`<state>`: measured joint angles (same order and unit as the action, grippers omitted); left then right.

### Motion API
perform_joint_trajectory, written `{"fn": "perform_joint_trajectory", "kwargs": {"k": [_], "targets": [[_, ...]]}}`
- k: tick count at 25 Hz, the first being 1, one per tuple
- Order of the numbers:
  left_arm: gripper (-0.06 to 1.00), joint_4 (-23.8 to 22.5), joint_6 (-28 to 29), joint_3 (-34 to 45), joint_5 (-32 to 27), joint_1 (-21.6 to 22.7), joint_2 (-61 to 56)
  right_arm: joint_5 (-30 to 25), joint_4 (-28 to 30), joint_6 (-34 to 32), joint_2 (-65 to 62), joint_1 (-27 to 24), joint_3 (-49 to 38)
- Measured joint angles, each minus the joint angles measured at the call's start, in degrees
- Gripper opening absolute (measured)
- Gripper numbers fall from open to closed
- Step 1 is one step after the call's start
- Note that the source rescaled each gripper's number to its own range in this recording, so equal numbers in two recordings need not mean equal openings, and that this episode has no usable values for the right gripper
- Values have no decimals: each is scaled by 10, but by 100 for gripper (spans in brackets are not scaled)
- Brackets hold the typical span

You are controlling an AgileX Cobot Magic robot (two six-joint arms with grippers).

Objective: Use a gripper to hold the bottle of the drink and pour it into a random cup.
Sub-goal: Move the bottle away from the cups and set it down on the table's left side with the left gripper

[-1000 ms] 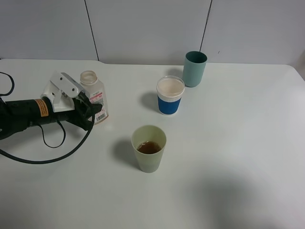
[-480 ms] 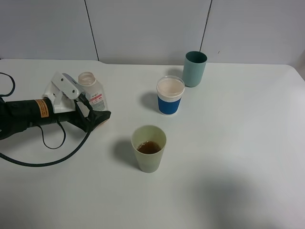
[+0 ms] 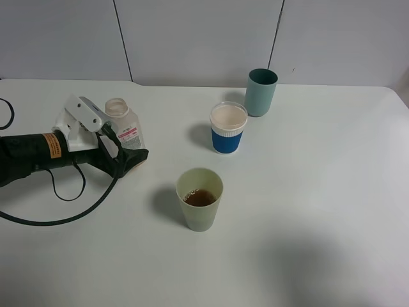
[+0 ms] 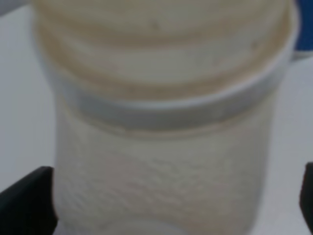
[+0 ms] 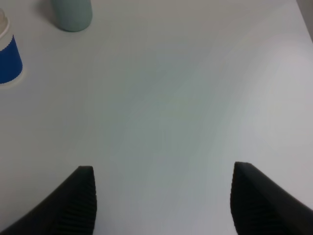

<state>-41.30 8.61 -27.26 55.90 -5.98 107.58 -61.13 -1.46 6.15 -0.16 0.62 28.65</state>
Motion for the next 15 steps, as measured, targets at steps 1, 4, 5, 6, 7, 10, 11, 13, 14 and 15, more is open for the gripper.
{"fn": "perform_joint_trajectory", "kwargs": {"k": [1, 4, 5, 6, 7, 10, 11, 13, 14, 15], "targets": [[100, 2, 3, 6, -1, 0, -10, 0, 0, 0, 0, 0, 0], [100, 16, 13, 27, -4, 0, -54, 0, 0, 0, 0, 0, 0], [100, 20, 15, 32, -7, 0, -71, 0, 0, 0, 0, 0, 0], [100, 22, 18, 39, -12, 0, -91, 0, 0, 0, 0, 0, 0], [100, 23, 23, 44, -18, 0, -112, 0, 0, 0, 0, 0, 0], [100, 24, 52, 60, -58, 0, -177, 0, 0, 0, 0, 0, 0], [100, 24, 66, 64, -78, 0, -197, 0, 0, 0, 0, 0, 0], [100, 25, 94, 70, -119, 0, -245, 0, 0, 0, 0, 0, 0], [100, 26, 108, 71, -140, 0, -266, 0, 0, 0, 0, 0, 0], [100, 31, 126, 71, -166, 0, -290, 0, 0, 0, 0, 0, 0]]}}
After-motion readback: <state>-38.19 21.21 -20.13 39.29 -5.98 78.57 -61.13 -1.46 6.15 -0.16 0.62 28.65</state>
